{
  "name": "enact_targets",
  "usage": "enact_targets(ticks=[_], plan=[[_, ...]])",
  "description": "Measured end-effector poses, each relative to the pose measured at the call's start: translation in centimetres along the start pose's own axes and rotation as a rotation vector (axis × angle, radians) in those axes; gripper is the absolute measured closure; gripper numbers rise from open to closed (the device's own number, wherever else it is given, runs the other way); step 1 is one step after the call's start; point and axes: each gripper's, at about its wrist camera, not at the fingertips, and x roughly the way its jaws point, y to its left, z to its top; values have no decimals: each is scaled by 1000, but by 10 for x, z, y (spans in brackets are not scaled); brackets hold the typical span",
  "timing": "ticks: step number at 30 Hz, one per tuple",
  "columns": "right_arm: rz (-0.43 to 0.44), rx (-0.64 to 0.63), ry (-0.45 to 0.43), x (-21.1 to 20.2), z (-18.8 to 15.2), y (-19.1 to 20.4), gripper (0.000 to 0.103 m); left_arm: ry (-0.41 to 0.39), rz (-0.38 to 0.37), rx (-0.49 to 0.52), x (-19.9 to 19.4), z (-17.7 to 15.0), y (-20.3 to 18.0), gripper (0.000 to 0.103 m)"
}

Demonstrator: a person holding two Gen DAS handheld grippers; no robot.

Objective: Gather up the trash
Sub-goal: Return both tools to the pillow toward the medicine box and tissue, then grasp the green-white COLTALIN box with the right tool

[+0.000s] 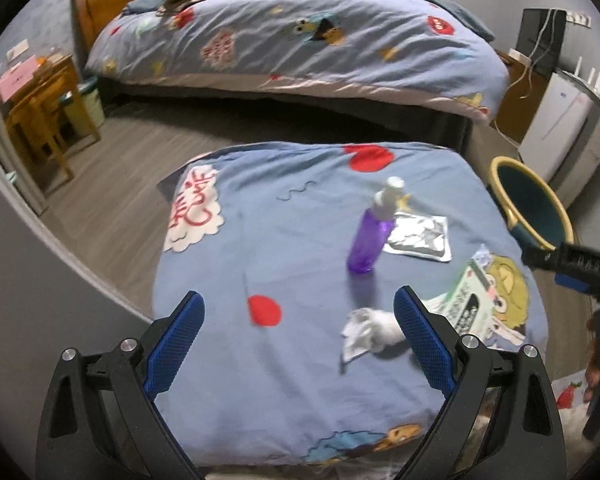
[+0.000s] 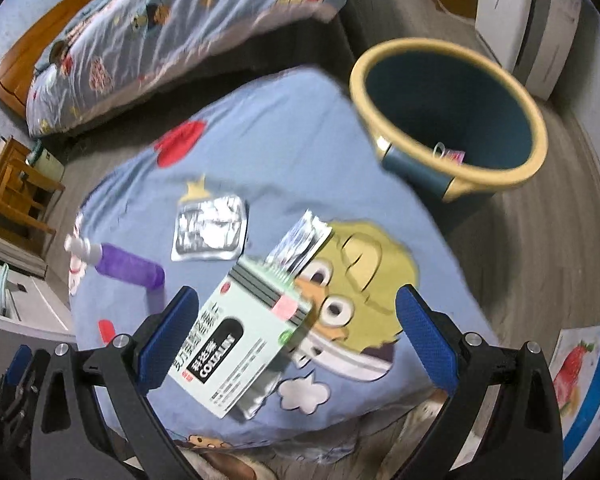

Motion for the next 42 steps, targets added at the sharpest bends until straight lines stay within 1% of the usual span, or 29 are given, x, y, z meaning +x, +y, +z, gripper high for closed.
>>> enact_targets(ticks=[4, 7, 11, 14, 18, 19, 21, 26, 29, 33, 39, 42], plan=[[-2, 6, 43, 19, -10, 15, 6, 0, -2, 3, 4, -2, 5, 8], [18, 27, 77, 32, -13, 25, 6, 0, -2, 34, 7, -4, 2, 8], [2, 47, 123, 50, -20, 35, 6, -5, 1, 98, 11, -5, -5, 8], [6, 78, 151, 62, -23, 38, 6, -12, 1, 136, 12, -5, -11, 8], [-8, 92, 170, 73, -24, 42, 6, -16, -11, 165, 14, -5, -15, 8], [-14, 90, 167, 75, -24, 43, 7, -16, -14, 169, 15, -5, -15, 8], [-31, 84, 152, 75, -23, 43, 17, -13, -19, 171, 17, -5, -16, 8], [-34, 92, 107, 67, -14, 34, 23, 5, -38, 168, 26, -3, -21, 8], [-33, 111, 92, 58, -8, 26, 25, 20, -46, 195, 32, -5, -31, 8], [-34, 73, 56, 42, 8, 26, 25, 35, -43, 256, 41, -10, -47, 8], [-68, -26, -21, 10, 35, 32, 25, 61, -79, 299, 52, -15, -69, 8], [-88, -102, -68, -9, 51, 37, 25, 75, -96, 322, 58, -18, -79, 8]])
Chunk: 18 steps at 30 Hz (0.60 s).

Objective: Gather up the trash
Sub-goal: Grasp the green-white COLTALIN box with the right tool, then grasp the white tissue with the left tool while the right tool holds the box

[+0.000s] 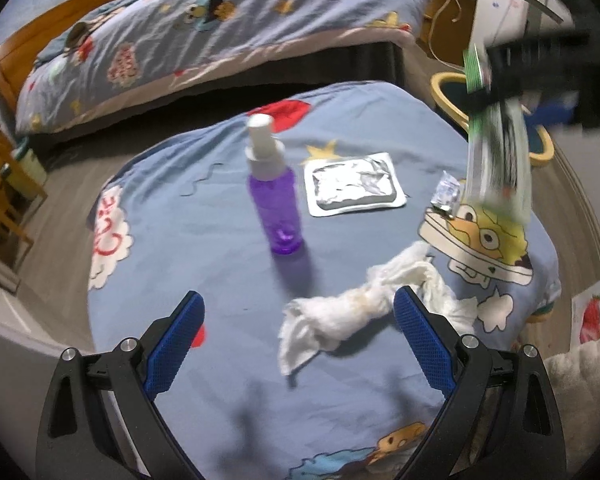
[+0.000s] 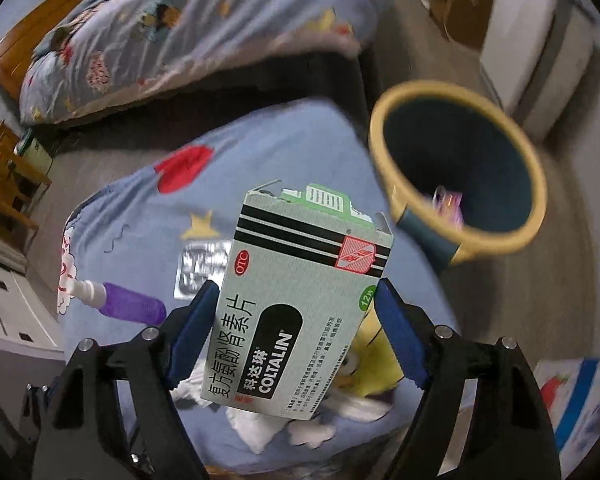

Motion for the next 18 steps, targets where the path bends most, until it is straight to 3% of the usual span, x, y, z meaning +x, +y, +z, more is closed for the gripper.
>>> enact_targets(ticks=[8, 13, 18], plan=[[34, -89, -82, -31, 23, -16, 25, 38, -57, 71, 19, -1, -27, 10], [136, 23, -32, -20, 26, -36, 25, 107, -95, 88, 36, -3, -38, 36], [154, 16, -33, -17, 30, -40, 25, 143, -25, 166, 45, -10, -45, 42]])
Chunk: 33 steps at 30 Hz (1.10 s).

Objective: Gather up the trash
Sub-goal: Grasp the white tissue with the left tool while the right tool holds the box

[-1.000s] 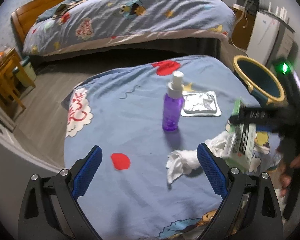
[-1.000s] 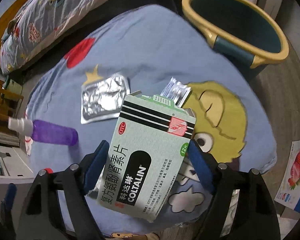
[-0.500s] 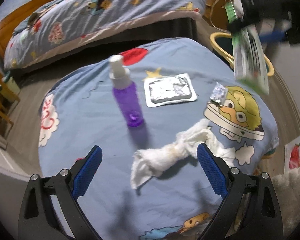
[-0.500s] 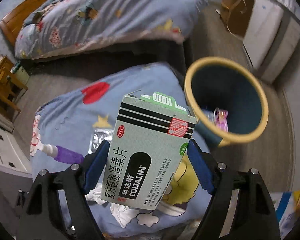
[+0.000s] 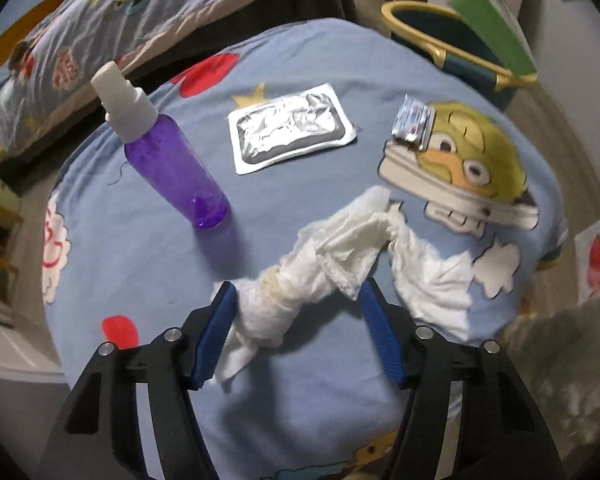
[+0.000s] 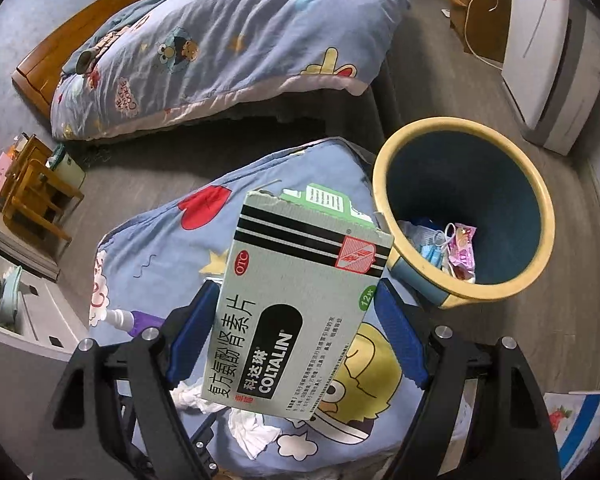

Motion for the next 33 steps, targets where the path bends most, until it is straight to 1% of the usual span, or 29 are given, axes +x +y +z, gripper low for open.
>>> enact_targets(ticks=[1, 2, 3, 5, 6, 7, 10, 13, 16, 17, 19, 20, 22, 24, 26, 28, 29, 30, 31, 33], plan=[[8, 0, -1, 0, 1, -1, 25, 3, 11, 6, 0, -1, 0, 47], [11, 0, -2, -1, 1, -1, 25, 7, 23, 13, 0, -2, 1, 49], [13, 0, -5, -1, 2, -2, 25, 10, 35, 20, 1, -3, 2, 54], [20, 4, -9, -4, 2, -3, 25, 17, 51, 24, 1, -5, 6, 59], [24, 8, -11, -4, 2, -5, 25, 16, 62, 26, 1, -6, 7, 69], [28, 13, -12, -5, 3, -5, 25, 12, 75, 25, -1, -6, 10, 74], [32, 13, -14, -7, 1, -6, 25, -14, 15, -27, -11, -4, 18, 77], [35, 18, -17, -8, 1, -7, 25, -60, 6, -65, -24, -4, 23, 78], [38, 23, -21, -10, 1, -9, 25, -112, -47, -144, -38, 0, 33, 78], [39, 24, -22, -11, 0, -9, 25, -139, -78, -170, -45, 0, 37, 78], [38, 24, -22, -11, 1, -11, 25, -144, -96, -187, -50, 3, 38, 78], [39, 27, -22, -12, 1, -12, 25, -131, -94, -186, -48, 3, 38, 78], [41, 33, -22, -12, 2, -13, 25, -94, -56, -177, -40, 2, 38, 77], [42, 32, -20, -12, 2, -14, 25, -37, -27, -178, -29, -2, 38, 75], [44, 30, -21, -12, 1, -14, 25, -18, 5, -187, -23, -5, 42, 66], [49, 29, -22, -13, 2, -15, 25, -30, 35, -201, -25, -5, 46, 40], [51, 30, -24, -13, 2, -15, 25, -53, 55, -211, -29, -5, 47, 34], [52, 30, -25, -14, 2, -15, 25, -71, 61, -217, -34, -5, 48, 32], [51, 30, -23, -14, 2, -16, 25, -90, 55, -221, -39, -5, 47, 32], [54, 32, -22, -14, 2, -16, 25, -129, 24, -209, -47, -5, 40, 32]])
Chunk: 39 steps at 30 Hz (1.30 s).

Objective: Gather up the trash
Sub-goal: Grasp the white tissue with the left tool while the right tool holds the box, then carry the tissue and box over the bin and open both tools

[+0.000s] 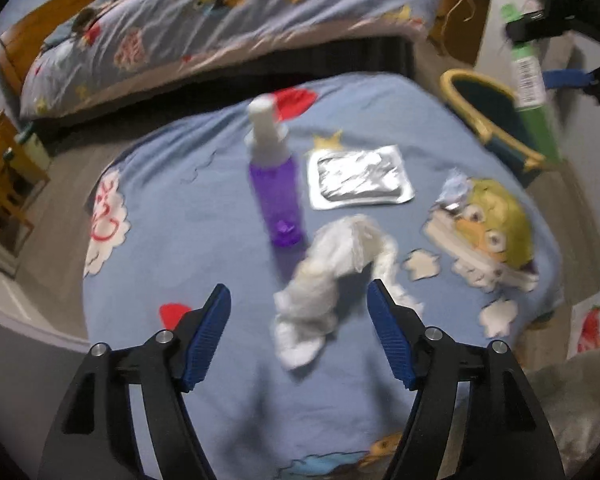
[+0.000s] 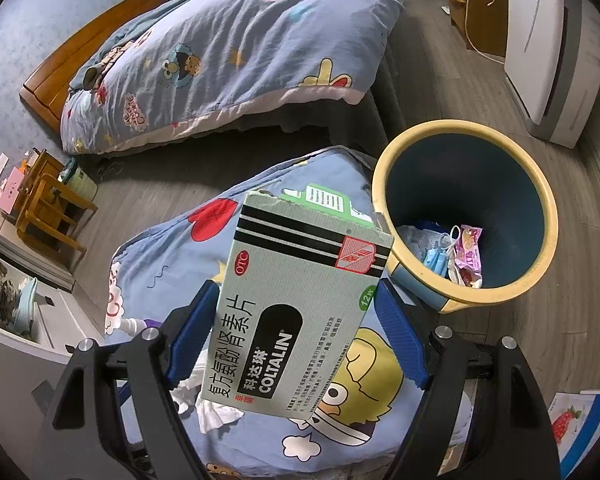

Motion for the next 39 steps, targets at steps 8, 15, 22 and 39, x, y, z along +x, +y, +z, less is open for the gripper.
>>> enact_targets(ticks=[8, 15, 22, 39], plan=[[6, 10, 0, -2, 1, -2, 25, 77, -120, 87, 24, -3, -48, 46], [-27, 22, -8, -7, 2, -18, 25, 193, -93, 137, 58, -7, -61, 88], [-20, 86, -38, -16, 8, -42, 25, 5, -174, 121, 10, 20, -70, 93], [-147, 215, -140, -29, 31, -124, 25, -140, -239, 265, -35, 100, -147, 93]])
